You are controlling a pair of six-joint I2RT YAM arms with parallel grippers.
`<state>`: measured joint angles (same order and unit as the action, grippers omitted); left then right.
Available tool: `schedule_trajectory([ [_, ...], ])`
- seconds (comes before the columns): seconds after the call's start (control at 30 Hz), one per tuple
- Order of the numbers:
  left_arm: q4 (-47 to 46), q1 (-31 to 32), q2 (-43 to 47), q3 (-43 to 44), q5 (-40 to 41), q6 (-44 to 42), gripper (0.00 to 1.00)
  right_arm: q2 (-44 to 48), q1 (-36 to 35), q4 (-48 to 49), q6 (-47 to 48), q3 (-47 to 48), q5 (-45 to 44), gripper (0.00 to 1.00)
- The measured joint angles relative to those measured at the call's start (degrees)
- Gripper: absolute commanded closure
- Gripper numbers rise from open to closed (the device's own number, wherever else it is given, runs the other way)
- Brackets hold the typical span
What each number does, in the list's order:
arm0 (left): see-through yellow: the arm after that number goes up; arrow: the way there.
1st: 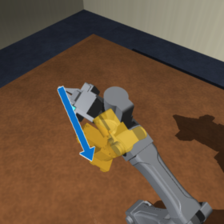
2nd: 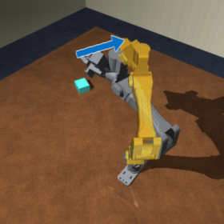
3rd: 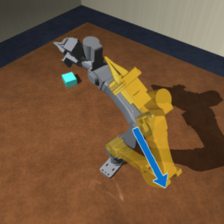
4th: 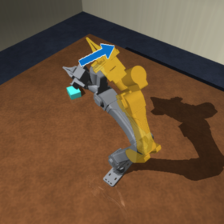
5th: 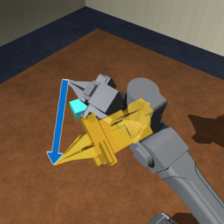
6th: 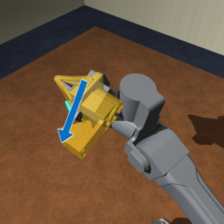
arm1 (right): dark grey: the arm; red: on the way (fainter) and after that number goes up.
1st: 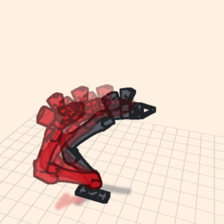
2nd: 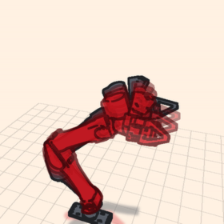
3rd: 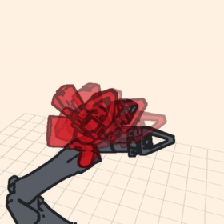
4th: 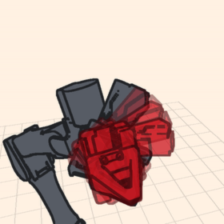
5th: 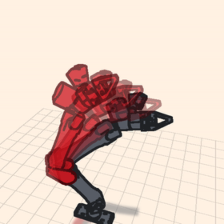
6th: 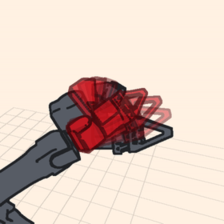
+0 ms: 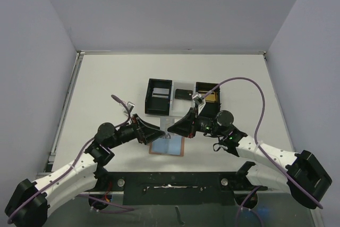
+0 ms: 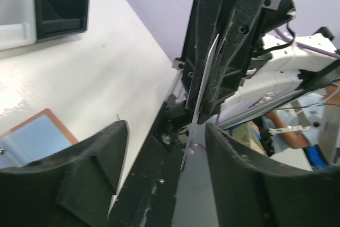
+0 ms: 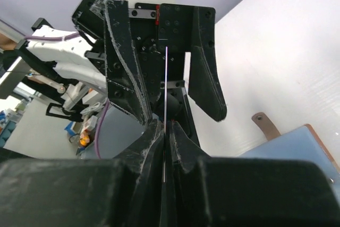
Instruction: Take the credit cards out of the card holder
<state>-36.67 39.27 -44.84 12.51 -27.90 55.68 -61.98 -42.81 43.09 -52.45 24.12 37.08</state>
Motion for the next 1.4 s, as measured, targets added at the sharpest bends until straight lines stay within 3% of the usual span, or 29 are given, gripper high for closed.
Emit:
schedule_trajectory([
  [0.2, 14.8, 0.0, 5.2, 3.7, 6.8, -5.4, 0.32, 4.0, 0.0, -8.9, 4.1, 0.2, -5.0, 1.0],
  [0.43, 37.4, 0.0, 6.4, 17.4, 16.6, -15.9, 0.31, 7.9, -0.2, -22.2, 10.9, 3.0, -14.4, 1.0],
  [0.63, 48.3, -1.4, 3.6, 24.9, 22.8, -23.0, 0.3, 8.1, -2.1, -30.5, 17.2, 6.9, -22.5, 1.0],
  [0.8, 57.0, -6.2, -1.4, 29.8, 25.7, -26.7, 0.3, 6.0, -6.1, -36.0, 23.2, 12.5, -29.6, 1.0],
  [1.03, 62.3, -22.9, -2.2, 30.0, 29.5, -27.3, 0.29, 0.5, -7.9, -41.7, 29.3, 19.1, -35.3, 1.0],
  [1.2, 64.5, -24.4, -1.7, 29.2, 31.8, -26.8, 0.29, -3.1, -7.9, -45.6, 33.3, 22.6, -39.4, 1.0],
  [1.4, 64.7, -24.4, 1.9, 28.9, 32.9, -26.8, 0.28, -11.6, -7.9, -51.4, 39.3, 33.2, -44.7, 1.0],
])
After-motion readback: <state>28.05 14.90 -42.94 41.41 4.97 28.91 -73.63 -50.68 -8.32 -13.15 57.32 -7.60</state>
